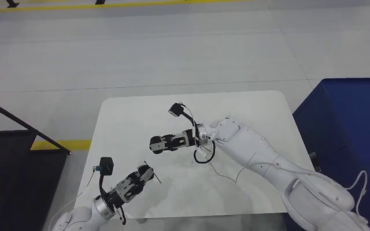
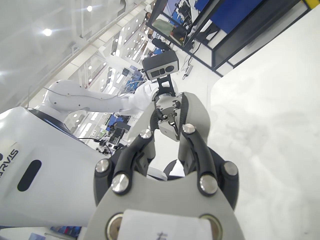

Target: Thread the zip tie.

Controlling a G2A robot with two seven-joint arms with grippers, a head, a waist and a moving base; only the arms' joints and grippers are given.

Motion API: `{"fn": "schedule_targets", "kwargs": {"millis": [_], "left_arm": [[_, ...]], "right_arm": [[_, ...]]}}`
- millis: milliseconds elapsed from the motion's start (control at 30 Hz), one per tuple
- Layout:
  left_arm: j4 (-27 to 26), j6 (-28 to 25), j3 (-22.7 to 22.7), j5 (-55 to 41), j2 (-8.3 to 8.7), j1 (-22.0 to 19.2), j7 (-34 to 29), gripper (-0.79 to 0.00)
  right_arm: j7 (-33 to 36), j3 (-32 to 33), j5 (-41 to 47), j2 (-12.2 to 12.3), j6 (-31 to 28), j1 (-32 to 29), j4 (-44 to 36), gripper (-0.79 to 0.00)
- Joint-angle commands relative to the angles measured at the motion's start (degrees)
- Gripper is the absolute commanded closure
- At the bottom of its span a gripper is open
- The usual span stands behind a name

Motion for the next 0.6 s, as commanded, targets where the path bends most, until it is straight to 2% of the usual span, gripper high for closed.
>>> {"fn": "schedule_targets", "kwargs": {"millis": [0, 167, 300, 500, 533, 567], "left_arm": [[0.3, -0.1, -0.6, -0.2, 0.03, 0.0, 0.6, 0.0], [0.2, 0.4, -0.9, 1.0, 0.06, 0.1, 0.6, 0.0], [-0.1, 1.9, -1.0, 0.4, 0.08, -0.2, 0.1, 0.0], [-0.5, 1.3, -1.6, -1.9, 0.16, 0.5, -0.3, 0.0], [-0.5, 1.1, -1.6, -2.7, 0.2, 0.5, -0.9, 0.0], [-0.4, 1.1, -1.7, -3.5, 0.25, 0.4, -1.5, 0.0]], "right_arm": [[-1.0, -0.5, -3.9, 0.6, -1.0, 0.3, -0.8, -0.785], [-1.2, -1.2, -5.9, 0.9, -0.9, -0.3, -2.0, -0.785], [1.6, -2.2, -8.2, 1.4, 1.6, -2.1, -6.2, -0.785], [2.6, -2.3, -6.3, 3.1, 2.6, -3.7, -9.1, -0.785], [2.6, -2.3, -6.3, 3.3, 2.6, -3.9, -9.4, -0.56], [2.6, -2.4, -6.5, 3.5, 2.6, -3.9, -9.7, -0.388]]}}
